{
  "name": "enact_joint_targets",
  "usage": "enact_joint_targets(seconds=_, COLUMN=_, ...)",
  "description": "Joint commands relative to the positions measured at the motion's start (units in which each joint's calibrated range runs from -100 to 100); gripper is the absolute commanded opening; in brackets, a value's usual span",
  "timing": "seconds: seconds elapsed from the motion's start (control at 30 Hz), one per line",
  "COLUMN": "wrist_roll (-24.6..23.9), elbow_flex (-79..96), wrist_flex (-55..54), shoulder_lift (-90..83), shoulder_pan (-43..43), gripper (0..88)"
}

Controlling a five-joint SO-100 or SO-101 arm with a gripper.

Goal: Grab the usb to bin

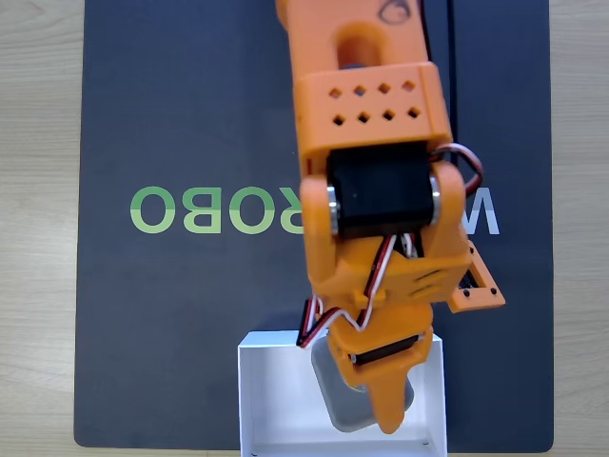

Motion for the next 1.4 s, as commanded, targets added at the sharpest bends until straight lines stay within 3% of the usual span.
enact_joint_targets(seconds=0.0, wrist_roll=0.21, elbow_flex=-2.1, wrist_flex=1.06, shoulder_lift=-5.21, shoulder_pan=0.21, gripper=37.9)
enact_joint_targets(seconds=0.67, wrist_roll=0.0, elbow_flex=-2.01, wrist_flex=1.41, shoulder_lift=-13.18, shoulder_pan=2.31, gripper=36.9)
enact_joint_targets(seconds=0.77, wrist_roll=0.1, elbow_flex=-0.65, wrist_flex=1.32, shoulder_lift=-17.76, shoulder_pan=2.31, gripper=29.8)
enact_joint_targets(seconds=0.97, wrist_roll=-0.42, elbow_flex=8.56, wrist_flex=1.41, shoulder_lift=-28.1, shoulder_pan=3.15, gripper=0.3)
enact_joint_targets(seconds=1.37, wrist_roll=-1.9, elbow_flex=50.57, wrist_flex=0.45, shoulder_lift=-63.54, shoulder_pan=5.68, gripper=2.0)
